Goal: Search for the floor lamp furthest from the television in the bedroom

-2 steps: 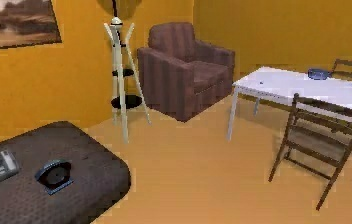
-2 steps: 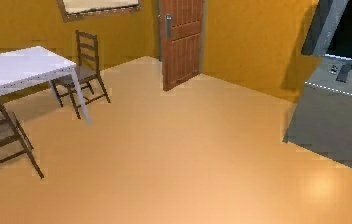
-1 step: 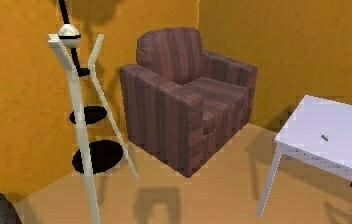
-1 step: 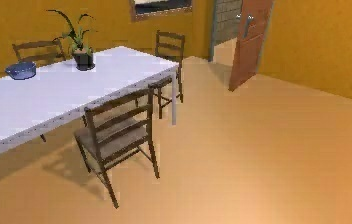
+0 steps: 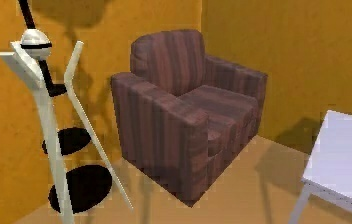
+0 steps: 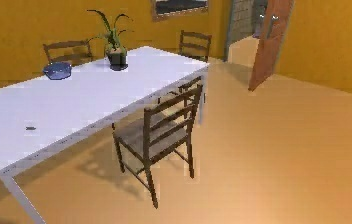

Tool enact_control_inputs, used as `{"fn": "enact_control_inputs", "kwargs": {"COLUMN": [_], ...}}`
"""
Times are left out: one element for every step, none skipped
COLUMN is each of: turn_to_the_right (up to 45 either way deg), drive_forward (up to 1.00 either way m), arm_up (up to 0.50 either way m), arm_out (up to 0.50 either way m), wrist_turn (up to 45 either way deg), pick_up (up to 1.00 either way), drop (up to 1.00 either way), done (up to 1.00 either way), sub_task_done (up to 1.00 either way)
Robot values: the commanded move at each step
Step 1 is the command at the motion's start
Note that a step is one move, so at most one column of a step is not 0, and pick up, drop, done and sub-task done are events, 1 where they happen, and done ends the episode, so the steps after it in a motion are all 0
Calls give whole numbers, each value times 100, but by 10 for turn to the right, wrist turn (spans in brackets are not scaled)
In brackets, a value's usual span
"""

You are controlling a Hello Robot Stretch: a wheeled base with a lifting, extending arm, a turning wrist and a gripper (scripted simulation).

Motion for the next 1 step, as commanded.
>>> {"fn": "enact_control_inputs", "kwargs": {"turn_to_the_right": [-300], "drive_forward": [0], "arm_up": [0], "arm_out": [0], "wrist_turn": [0], "pick_up": [0], "drop": [0], "done": [0], "sub_task_done": [0]}}
